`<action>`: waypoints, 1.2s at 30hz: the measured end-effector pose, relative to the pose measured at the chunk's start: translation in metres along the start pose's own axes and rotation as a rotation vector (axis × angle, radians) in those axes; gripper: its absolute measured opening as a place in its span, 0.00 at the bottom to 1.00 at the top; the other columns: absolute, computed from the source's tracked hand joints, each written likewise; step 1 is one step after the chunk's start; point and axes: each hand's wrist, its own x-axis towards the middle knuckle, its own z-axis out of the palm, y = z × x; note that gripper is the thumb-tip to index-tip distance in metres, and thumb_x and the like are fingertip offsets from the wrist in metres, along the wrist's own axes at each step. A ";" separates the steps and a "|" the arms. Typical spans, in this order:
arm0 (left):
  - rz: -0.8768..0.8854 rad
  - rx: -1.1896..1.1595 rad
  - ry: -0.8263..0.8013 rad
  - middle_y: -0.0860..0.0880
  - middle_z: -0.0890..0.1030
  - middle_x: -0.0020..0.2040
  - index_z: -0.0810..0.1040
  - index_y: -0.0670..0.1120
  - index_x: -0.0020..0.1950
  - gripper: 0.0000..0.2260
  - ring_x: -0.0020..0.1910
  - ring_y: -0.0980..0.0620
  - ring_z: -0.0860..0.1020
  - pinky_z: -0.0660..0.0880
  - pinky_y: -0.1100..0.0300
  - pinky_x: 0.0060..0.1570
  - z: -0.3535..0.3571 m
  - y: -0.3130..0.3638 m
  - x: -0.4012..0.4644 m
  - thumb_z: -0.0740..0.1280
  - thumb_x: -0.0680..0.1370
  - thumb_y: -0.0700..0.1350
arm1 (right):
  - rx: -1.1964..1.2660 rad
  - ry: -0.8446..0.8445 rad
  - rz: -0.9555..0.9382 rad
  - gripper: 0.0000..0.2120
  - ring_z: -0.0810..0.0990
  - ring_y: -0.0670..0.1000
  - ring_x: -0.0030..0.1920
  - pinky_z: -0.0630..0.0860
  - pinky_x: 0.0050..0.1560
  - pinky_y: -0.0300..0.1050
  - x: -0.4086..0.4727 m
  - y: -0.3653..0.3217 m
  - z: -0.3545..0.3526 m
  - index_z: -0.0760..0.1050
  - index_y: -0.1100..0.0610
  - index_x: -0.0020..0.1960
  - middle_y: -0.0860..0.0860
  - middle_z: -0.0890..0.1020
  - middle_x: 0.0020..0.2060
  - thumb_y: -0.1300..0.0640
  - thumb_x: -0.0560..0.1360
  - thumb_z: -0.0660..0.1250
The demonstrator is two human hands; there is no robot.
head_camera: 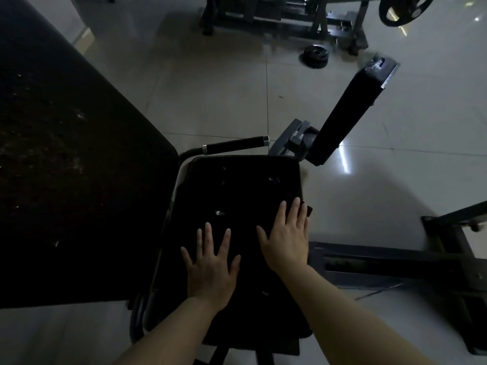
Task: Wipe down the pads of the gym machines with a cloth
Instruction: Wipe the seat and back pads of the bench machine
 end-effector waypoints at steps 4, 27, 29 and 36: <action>-0.004 0.011 -0.025 0.46 0.34 0.75 0.38 0.59 0.73 0.29 0.75 0.45 0.36 0.41 0.35 0.69 0.000 -0.001 0.003 0.38 0.74 0.66 | -0.035 -0.027 -0.148 0.33 0.30 0.55 0.74 0.34 0.74 0.51 0.029 -0.002 -0.001 0.36 0.56 0.76 0.57 0.33 0.75 0.42 0.80 0.46; 0.152 0.050 -0.029 0.42 0.66 0.73 0.69 0.45 0.71 0.27 0.70 0.43 0.67 0.62 0.48 0.68 -0.001 -0.017 0.011 0.41 0.82 0.55 | -0.196 -0.017 -0.263 0.30 0.47 0.60 0.76 0.51 0.75 0.55 0.012 0.006 -0.004 0.51 0.60 0.76 0.58 0.44 0.75 0.54 0.78 0.57; 0.191 0.033 -0.004 0.43 0.62 0.75 0.65 0.44 0.72 0.28 0.73 0.45 0.61 0.55 0.49 0.68 0.000 -0.022 0.008 0.40 0.82 0.56 | -0.154 -0.006 -0.232 0.29 0.55 0.60 0.75 0.57 0.71 0.54 -0.037 0.017 0.022 0.62 0.60 0.73 0.59 0.56 0.75 0.47 0.76 0.56; 0.247 -0.002 -0.002 0.44 0.60 0.76 0.58 0.45 0.75 0.27 0.75 0.46 0.55 0.48 0.53 0.70 0.002 -0.031 0.007 0.41 0.82 0.59 | -0.152 0.032 -0.277 0.29 0.52 0.56 0.76 0.51 0.72 0.51 -0.040 0.026 0.032 0.62 0.58 0.73 0.57 0.61 0.74 0.42 0.81 0.43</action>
